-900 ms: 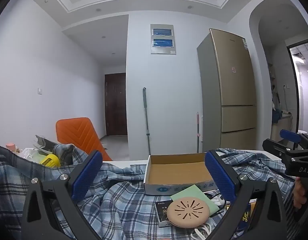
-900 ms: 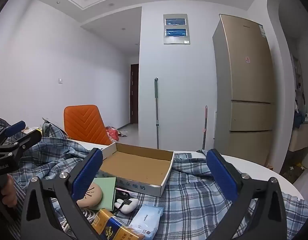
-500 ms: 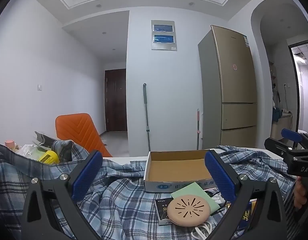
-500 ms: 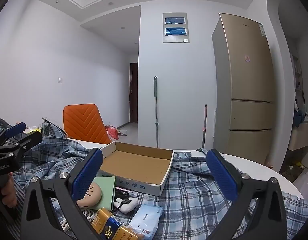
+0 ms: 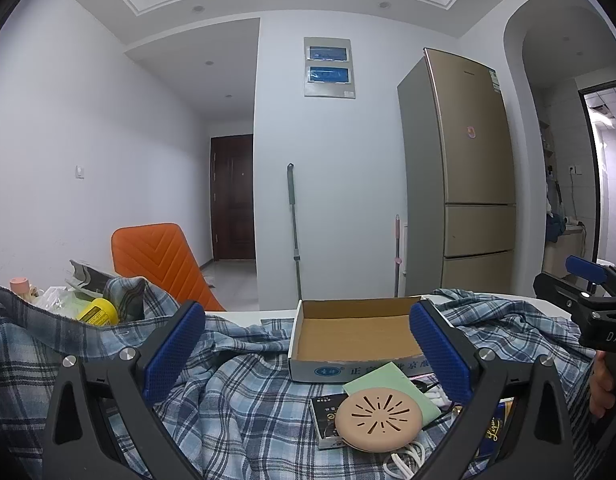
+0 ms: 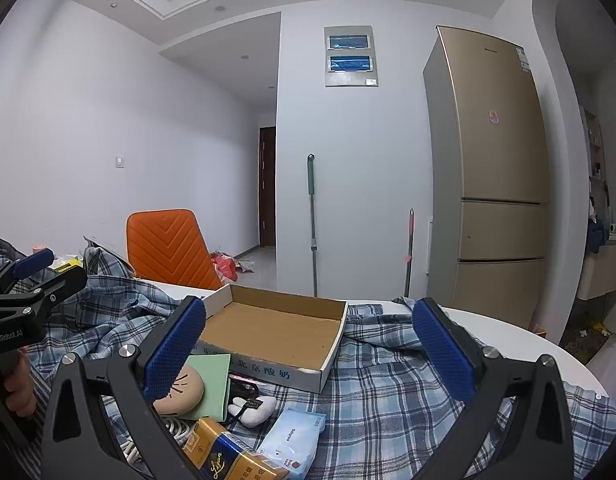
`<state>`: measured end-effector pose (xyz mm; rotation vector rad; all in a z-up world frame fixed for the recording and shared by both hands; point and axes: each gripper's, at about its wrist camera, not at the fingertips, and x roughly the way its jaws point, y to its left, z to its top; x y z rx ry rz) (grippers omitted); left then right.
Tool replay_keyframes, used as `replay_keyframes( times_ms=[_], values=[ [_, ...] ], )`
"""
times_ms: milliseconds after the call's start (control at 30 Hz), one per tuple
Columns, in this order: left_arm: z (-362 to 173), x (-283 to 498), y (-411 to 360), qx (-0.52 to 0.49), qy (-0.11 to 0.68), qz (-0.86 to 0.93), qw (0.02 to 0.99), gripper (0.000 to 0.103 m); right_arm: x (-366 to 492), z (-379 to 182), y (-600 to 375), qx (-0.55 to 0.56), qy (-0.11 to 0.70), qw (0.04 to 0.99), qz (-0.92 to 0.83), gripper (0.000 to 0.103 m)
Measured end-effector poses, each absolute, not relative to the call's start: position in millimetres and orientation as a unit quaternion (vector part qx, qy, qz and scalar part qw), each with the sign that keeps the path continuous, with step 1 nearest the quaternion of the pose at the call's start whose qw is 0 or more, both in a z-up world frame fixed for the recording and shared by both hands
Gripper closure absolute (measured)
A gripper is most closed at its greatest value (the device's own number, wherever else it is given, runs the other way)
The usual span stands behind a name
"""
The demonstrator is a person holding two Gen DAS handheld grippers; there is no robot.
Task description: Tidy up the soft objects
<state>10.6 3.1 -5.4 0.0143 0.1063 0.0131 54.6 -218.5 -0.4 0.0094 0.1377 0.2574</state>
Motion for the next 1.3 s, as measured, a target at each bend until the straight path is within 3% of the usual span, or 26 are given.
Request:
replay_keyframes(
  times_ms=[567, 900, 1300],
  values=[
    [-7, 8, 6, 0.004, 0.048, 0.007, 0.999, 0.000, 48, 1, -218, 0.001, 0.053, 0.990, 0.128, 0.000],
    [-9, 22, 7, 0.000, 0.086, 0.001, 0.996, 0.000, 32, 4, -218, -0.005, 0.016, 0.994, 0.105, 0.000],
    [-8, 20, 2, 0.006, 0.082, -0.003, 0.997, 0.000, 39, 4, -224, 0.007, 0.036, 0.993, 0.108, 0.000]
  ],
)
